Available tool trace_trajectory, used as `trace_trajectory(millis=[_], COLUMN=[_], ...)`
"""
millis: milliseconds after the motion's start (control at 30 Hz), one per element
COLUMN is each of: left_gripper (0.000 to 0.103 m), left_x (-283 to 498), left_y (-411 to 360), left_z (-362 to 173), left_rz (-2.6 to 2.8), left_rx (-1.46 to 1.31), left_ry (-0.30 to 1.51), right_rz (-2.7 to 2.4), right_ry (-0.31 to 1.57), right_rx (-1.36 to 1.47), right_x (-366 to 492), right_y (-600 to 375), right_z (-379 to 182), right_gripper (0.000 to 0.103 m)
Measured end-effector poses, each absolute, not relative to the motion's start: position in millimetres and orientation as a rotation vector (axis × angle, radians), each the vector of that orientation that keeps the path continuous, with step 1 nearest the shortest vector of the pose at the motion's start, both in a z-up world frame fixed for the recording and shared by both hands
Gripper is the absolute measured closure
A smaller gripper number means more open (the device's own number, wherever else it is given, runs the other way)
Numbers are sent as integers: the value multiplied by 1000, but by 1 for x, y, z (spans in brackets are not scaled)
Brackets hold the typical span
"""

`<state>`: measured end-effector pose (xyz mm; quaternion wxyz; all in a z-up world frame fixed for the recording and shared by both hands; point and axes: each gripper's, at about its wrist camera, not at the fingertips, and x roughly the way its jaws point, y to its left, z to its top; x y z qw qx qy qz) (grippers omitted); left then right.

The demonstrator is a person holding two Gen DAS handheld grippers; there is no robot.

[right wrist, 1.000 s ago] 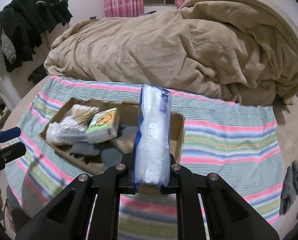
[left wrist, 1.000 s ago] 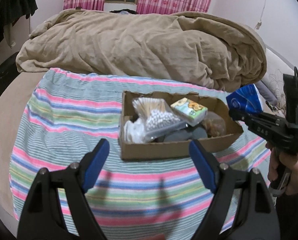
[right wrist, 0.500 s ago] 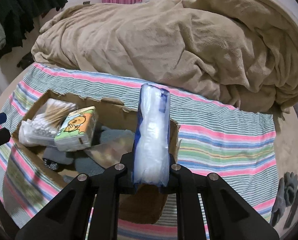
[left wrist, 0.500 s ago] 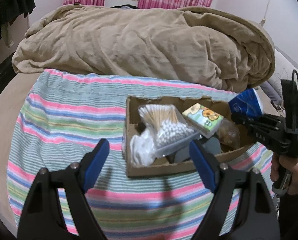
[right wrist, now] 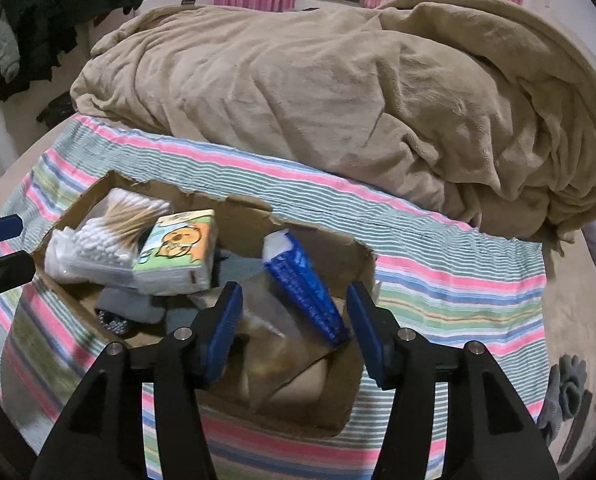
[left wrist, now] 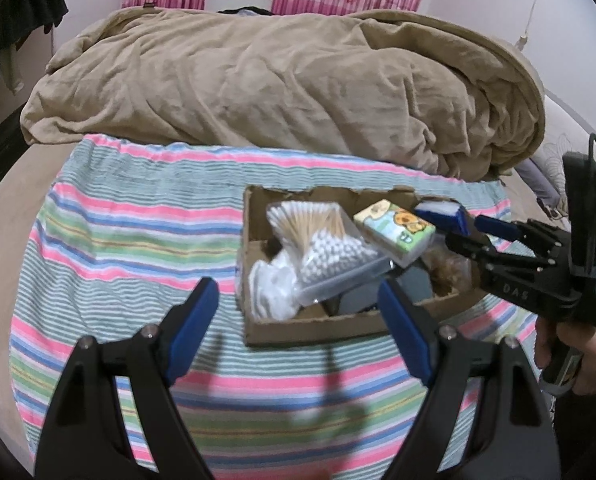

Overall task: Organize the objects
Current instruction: 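Lower the blue tissue pack into the box and open the right gripper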

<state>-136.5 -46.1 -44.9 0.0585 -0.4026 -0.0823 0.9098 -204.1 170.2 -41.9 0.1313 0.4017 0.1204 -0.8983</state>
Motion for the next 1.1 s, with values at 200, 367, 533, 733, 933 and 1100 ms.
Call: trace_trajectory(millis=[200, 367, 533, 733, 933, 1100], left_gripper=[20, 20, 20, 20, 20, 20], left_x=[-126, -112, -95, -75, -56, -43], left_y=[-44, -40, -35, -32, -26, -21], left_z=[-38, -31, -29, -27, -32, -37], left_rz=[2761, 2761, 2759, 2757, 2745, 2731], left_rx=[-1213, -1203, -1206, -1211, -1238, -1251], left_ry=[-240, -242, -244, -257, -268, -307], right_rz=[-2608, -2611, -2605, -2590, -2573, -2567], right_ry=[302, 259, 239, 188, 144, 124], right_rx=[1171, 1143, 1125, 1128, 1149, 1157], right_x=[-193, -174, -155, -130, -104, -87], right_y=[170, 170, 170, 172, 174, 176], right_z=[-35, -24, -17, -15, -21, -24], right_gripper=[40, 39, 38, 35, 35, 34])
